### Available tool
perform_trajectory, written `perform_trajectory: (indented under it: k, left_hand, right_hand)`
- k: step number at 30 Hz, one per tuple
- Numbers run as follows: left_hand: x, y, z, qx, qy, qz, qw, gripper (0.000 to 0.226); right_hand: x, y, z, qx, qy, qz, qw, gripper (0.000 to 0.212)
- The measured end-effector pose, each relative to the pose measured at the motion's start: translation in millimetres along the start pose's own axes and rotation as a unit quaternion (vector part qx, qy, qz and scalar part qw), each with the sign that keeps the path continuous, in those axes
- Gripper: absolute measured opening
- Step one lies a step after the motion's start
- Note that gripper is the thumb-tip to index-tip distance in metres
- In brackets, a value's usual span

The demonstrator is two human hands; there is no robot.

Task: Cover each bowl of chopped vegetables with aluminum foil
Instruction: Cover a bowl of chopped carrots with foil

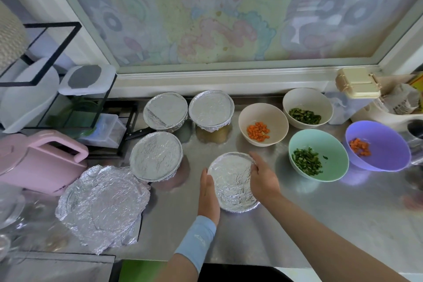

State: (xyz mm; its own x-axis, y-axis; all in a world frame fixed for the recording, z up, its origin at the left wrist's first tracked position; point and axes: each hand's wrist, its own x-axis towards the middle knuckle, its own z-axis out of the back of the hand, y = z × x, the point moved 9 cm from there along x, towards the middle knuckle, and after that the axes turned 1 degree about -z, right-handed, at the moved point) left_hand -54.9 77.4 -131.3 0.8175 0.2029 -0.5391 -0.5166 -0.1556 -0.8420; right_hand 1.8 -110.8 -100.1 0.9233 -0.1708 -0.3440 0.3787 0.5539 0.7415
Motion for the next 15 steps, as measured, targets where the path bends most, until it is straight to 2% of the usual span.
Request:
perform_trajectory:
  k: [2,4,6,9,13,15]
  left_hand:
    - [-0.7,0.5,-4.7,-0.064,0.003,0.052,0.997,0.071]
    - [0.1,-8.6,-1.0,-0.073,-0.005,0.077,0.994,0.056]
    - [4.5,-16.7,19.0,-0.028,-0.051,0.057,0.997,0.052]
    - [9.5,-14.4,52.8,0.076,-0.116,0.060,0.988,0.030]
    - [-1.7,-24.4,41.8,-0.001,-0.062,0.121,0.991,0.040]
    - [2.3,-35.2,34.7,0.005,-0.035,0.119,0.992,0.041]
  right_hand:
    - [-2.0,-7.0,-3.0,0.004,0.006,-0.015,1.000,0.043]
    - [-3.5,-9.4,-2.8,0.007,0.011,-0.027,1.000,0.043]
    - [-3.7,-10.0,-2.4,0.000,0.013,-0.037,0.999,0.043]
    - [-5.6,-9.1,-1.8,0.004,0.013,-0.057,0.998,0.045]
    - [-10.5,-4.7,-7.1,0.017,0.027,-0.086,0.996,0.046]
    - [-10.9,0.4,-11.0,0.034,0.037,-0.093,0.994,0.047]
